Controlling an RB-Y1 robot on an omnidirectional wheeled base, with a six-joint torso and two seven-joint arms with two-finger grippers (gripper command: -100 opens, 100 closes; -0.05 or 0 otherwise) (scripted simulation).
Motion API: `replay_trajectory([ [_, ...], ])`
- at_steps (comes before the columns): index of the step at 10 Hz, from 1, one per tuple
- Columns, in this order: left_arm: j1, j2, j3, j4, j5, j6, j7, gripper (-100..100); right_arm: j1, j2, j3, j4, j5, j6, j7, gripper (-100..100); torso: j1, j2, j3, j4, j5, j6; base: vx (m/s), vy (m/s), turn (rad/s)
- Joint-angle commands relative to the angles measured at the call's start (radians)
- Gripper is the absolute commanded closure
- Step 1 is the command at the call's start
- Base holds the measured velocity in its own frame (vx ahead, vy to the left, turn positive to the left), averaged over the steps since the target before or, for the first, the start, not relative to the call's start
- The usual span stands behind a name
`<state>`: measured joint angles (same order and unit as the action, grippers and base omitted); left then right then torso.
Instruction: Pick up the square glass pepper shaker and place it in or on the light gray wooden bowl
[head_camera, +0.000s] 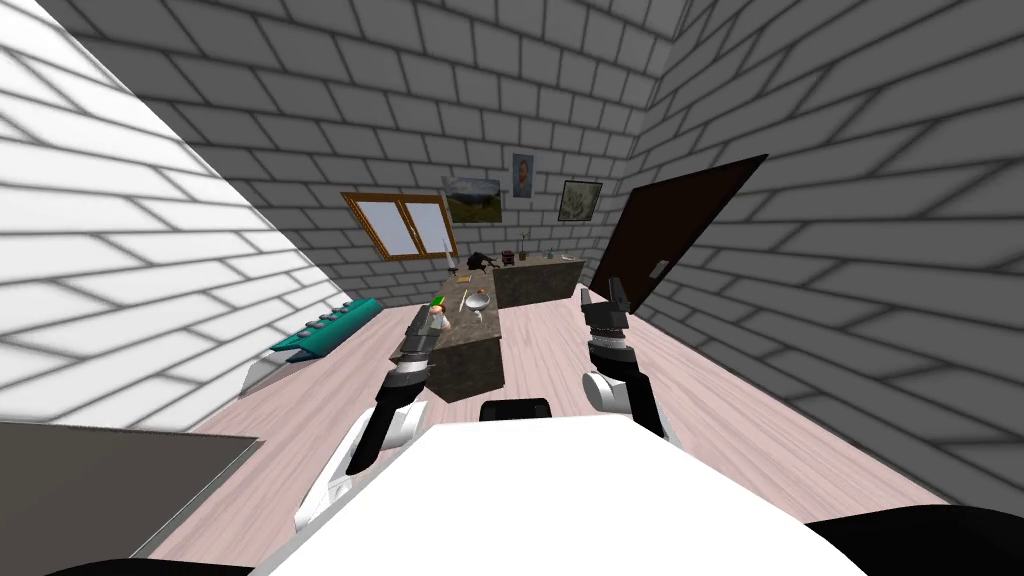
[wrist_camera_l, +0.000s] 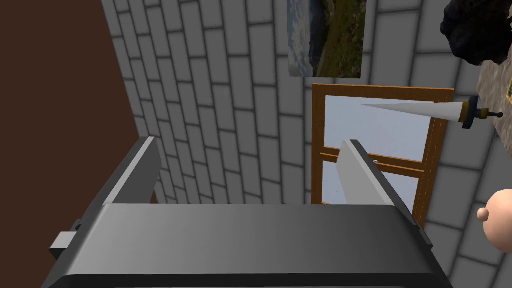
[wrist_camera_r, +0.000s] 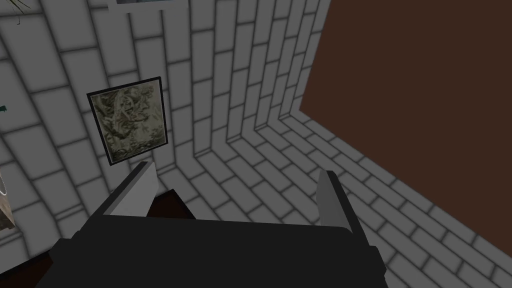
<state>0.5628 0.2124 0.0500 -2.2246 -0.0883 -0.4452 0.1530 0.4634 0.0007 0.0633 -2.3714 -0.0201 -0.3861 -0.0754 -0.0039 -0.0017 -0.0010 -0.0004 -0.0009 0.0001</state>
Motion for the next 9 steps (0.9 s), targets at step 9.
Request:
replay_trajectory([
  [9,0.073,0.233,0.016,0.098,-0.023,0.231,0.014,-100,0.000,0.000,0.000,0.000,0.000,0.000,0.000,0,0.001,0.000,0.000,0.000,0.000,0.000,0.032,-0.056,-0.130],
])
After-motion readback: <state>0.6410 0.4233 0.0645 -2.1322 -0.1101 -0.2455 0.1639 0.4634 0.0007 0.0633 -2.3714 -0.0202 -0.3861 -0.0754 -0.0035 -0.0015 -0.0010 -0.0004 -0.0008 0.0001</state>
